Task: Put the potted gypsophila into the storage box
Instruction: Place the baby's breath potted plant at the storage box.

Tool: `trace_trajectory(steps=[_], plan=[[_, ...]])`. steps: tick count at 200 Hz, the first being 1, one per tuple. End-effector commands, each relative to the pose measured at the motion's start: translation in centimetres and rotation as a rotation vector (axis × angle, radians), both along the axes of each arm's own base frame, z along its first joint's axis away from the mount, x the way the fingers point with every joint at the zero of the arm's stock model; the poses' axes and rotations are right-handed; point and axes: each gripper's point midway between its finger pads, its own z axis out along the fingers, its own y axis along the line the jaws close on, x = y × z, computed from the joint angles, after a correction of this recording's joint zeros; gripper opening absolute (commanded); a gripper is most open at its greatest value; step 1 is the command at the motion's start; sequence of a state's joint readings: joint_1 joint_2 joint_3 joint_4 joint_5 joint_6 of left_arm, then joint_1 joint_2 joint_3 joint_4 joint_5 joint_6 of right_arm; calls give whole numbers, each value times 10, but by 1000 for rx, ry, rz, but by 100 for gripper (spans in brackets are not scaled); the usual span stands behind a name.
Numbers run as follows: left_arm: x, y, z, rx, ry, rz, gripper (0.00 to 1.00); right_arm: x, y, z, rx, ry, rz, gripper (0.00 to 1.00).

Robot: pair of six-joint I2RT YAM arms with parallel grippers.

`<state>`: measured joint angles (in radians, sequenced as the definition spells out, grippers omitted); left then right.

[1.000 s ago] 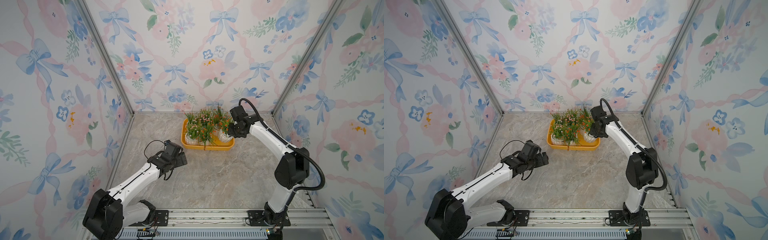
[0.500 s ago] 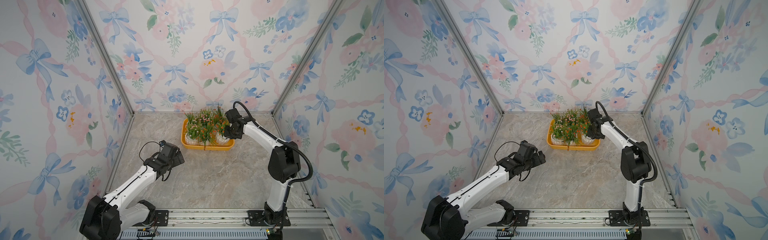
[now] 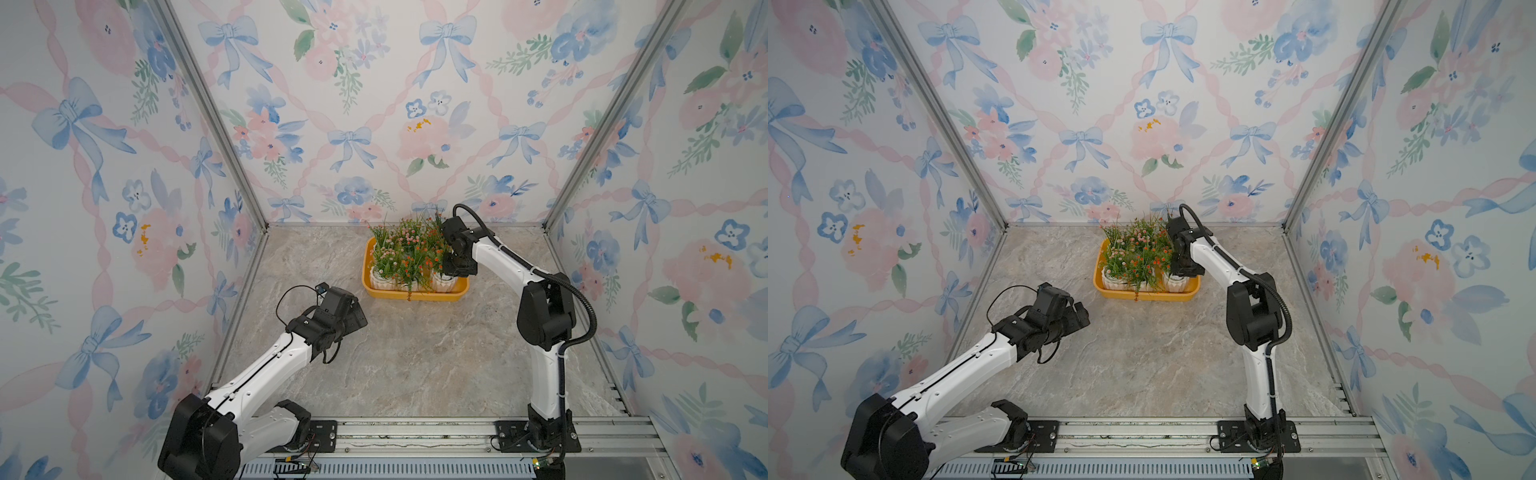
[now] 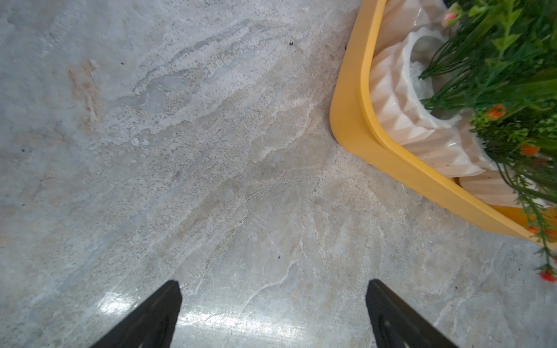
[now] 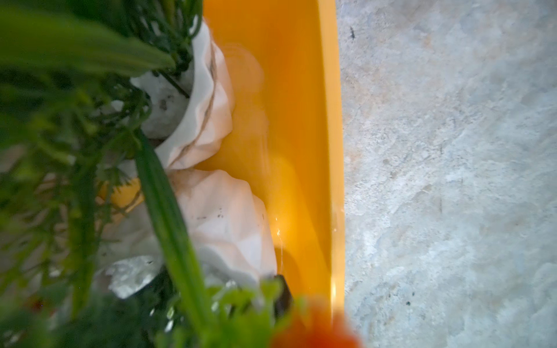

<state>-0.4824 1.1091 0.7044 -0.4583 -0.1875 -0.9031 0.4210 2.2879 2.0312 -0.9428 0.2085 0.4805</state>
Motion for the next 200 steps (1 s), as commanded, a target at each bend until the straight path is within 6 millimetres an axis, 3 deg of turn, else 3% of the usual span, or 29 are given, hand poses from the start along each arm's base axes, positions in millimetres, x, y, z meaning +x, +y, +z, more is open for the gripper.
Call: trace_trajectory(steps=[1, 17, 38, 61, 65, 80, 111, 134, 139, 144, 170, 196, 200], plan=[[-2, 8, -1, 6, -3, 36, 98, -7, 5, -3, 5, 28, 25, 28], [-2, 9, 0, 1, -7, 40, 98, -8, 6, -2, 24, 22, 26, 35], [-2, 9, 0, -2, -5, 37, 98, -9, 7, -6, 51, 30, 13, 50], [-2, 8, 2, -11, -10, 34, 98, -16, 7, -14, 64, 55, 4, 56], [-9, 11, -8, 0, 14, 33, 98, -17, 6, -15, 65, 56, 1, 57], [-11, 12, -10, -3, 15, 34, 98, -21, 6, -19, 74, 55, -14, 63], [-16, 13, -13, -12, 19, 29, 98, -25, 1, -14, 111, 16, -63, 70], [-17, 13, -13, -13, 19, 25, 98, -23, -3, 4, 140, -35, -80, 77], [-17, 13, -13, -13, 19, 21, 98, -23, -3, 10, 144, -50, -81, 83], [-16, 13, -12, -10, 16, 17, 98, -22, -4, 17, 147, -68, -79, 100], [-11, 13, -3, 9, -11, -6, 98, -23, -8, 48, 164, -145, -70, 97], [-1, 23, 15, 70, -77, -11, 98, -36, -27, 87, 137, -237, -97, 97], [6, 24, 30, 70, -118, -4, 98, -38, -31, 94, 135, -256, -101, 97]])
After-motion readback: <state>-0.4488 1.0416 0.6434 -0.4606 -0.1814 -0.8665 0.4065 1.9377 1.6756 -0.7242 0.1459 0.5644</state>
